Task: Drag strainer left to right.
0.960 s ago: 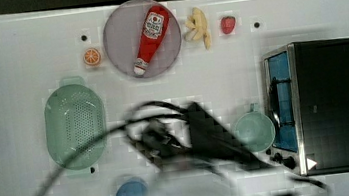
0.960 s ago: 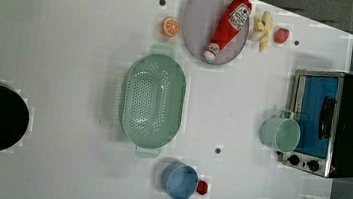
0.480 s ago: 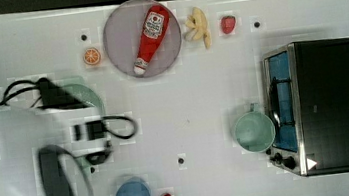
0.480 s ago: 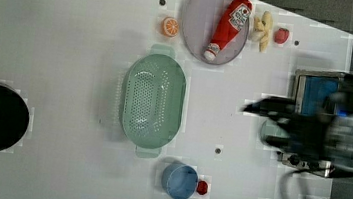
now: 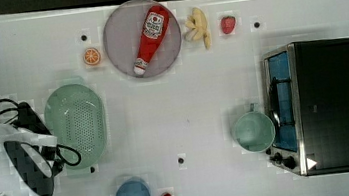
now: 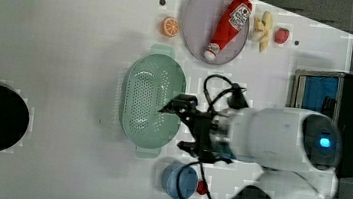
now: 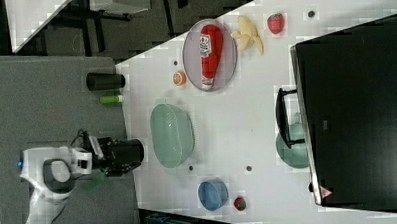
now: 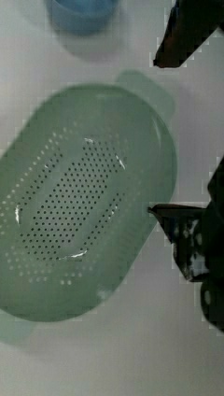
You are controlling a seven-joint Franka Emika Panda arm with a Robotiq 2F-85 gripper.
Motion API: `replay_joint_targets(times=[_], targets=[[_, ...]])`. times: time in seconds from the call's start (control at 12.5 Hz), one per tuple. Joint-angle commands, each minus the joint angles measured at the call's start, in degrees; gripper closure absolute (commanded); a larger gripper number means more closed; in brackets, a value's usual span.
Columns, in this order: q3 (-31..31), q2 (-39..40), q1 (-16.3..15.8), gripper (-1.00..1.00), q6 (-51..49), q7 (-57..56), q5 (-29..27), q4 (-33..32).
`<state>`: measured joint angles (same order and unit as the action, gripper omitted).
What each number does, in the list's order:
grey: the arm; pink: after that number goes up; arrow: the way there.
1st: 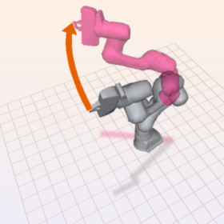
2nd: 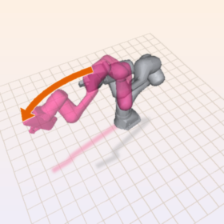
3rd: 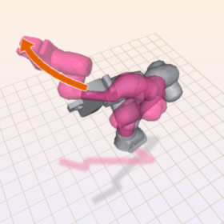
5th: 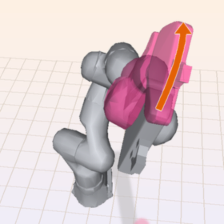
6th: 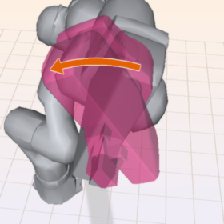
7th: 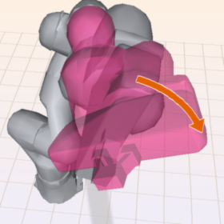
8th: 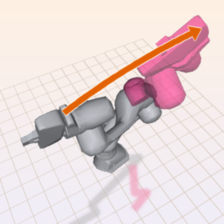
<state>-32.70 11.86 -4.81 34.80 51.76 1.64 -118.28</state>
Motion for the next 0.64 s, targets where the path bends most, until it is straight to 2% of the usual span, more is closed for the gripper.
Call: replay_joint_targets(times=[0.08, 0.24, 0.4, 0.64], targets=[[0.9, 4.0, 0.4, -1.00, 3.6, 23.4, 2.2, 0.1], [1.0, 9.1, -0.4, -1.00, 7.8, 31.4, 7.1, 0.1], [1.2, 13.6, -0.7, -1.00, 12.4, 32.2, 11.6, 0.1], [2.3, 18.1, -0.7, -1.00, 17.3, 32.2, 12.7, 0.1]])
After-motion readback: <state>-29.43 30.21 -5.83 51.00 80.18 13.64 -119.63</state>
